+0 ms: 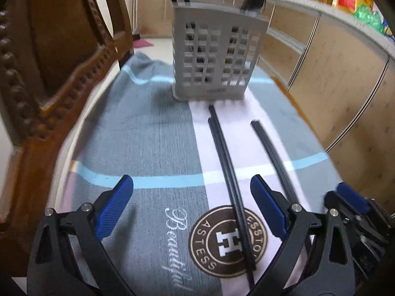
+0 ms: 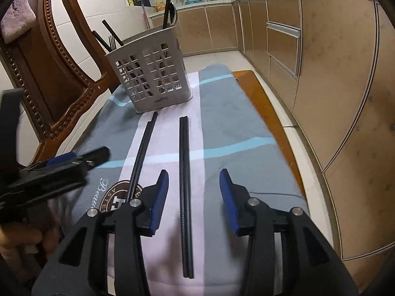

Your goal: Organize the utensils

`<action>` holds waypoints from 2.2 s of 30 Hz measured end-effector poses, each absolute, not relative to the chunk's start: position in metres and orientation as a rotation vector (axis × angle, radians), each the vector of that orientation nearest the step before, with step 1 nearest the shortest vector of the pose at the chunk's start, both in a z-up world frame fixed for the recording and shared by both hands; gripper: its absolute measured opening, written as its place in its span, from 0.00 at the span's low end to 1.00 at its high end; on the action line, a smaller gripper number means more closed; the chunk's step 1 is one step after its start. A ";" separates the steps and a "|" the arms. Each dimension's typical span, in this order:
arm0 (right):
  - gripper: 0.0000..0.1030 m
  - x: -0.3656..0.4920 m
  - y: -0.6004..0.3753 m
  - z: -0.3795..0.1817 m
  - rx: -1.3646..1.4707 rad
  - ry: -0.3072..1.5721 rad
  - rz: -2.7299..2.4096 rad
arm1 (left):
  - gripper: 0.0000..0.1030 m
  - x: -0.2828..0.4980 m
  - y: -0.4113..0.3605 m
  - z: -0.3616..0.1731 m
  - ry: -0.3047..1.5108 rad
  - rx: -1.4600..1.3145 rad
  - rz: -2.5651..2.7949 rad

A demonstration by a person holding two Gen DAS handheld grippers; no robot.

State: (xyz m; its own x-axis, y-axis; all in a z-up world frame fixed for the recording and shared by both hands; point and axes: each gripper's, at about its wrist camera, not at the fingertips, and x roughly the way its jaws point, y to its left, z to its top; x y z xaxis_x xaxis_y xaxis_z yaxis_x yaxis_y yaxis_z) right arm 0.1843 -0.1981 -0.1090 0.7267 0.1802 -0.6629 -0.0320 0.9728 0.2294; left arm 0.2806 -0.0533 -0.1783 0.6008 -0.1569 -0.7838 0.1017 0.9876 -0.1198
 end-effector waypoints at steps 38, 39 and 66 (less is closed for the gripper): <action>0.25 0.256 -0.111 -0.135 0.069 0.910 0.290 | 0.92 0.250 0.002 -0.082 0.519 -0.195 -0.135; 0.24 0.258 -0.109 -0.133 0.044 0.903 0.258 | 0.92 0.250 0.002 -0.082 0.529 -0.192 -0.139; 0.13 0.200 -0.120 -0.134 0.140 0.915 0.157 | 0.92 0.245 -0.003 -0.117 0.739 -0.180 -0.170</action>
State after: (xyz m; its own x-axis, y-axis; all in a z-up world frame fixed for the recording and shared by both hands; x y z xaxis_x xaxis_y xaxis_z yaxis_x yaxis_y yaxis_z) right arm 0.2003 -0.1202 -0.1336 0.5999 0.1946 -0.7760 -0.0760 0.9795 0.1868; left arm 0.2449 -0.0032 -0.1172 0.7270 -0.2164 -0.6516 0.0899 0.9709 -0.2220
